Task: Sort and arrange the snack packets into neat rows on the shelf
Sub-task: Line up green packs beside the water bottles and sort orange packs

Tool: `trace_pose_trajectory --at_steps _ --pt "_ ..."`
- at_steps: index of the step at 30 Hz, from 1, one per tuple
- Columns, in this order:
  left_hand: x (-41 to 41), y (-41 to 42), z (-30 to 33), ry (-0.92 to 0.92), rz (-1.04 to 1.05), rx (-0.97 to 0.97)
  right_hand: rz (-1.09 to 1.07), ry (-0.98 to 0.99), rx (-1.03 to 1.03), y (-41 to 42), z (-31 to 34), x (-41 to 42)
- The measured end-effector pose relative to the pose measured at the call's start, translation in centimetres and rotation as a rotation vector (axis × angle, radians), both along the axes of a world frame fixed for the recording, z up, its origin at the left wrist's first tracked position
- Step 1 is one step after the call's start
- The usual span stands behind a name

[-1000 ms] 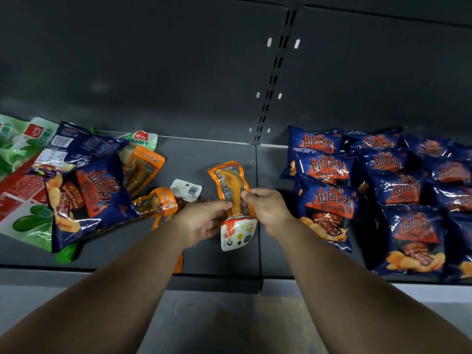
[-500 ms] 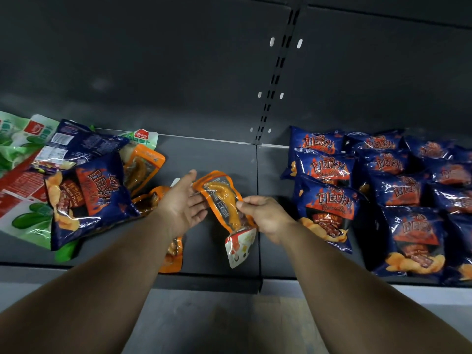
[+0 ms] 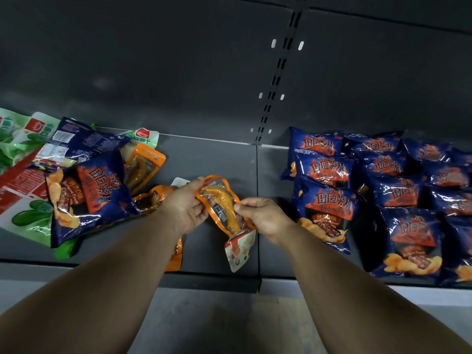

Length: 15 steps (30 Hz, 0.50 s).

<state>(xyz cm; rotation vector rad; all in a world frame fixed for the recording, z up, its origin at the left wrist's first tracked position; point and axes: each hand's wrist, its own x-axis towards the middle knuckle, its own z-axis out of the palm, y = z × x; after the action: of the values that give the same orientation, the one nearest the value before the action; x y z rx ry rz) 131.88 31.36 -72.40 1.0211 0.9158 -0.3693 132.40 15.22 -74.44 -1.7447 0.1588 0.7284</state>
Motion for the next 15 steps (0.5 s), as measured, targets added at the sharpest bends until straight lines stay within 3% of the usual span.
trace_pose_trajectory --at_steps 12,15 --pt "0.2 -0.06 0.25 -0.02 0.095 -0.023 -0.13 0.016 0.051 -0.12 0.39 0.09" --pt "0.37 0.26 0.78 -0.041 0.188 -0.065 -0.283 0.06 0.05 -0.33 -0.16 0.23"
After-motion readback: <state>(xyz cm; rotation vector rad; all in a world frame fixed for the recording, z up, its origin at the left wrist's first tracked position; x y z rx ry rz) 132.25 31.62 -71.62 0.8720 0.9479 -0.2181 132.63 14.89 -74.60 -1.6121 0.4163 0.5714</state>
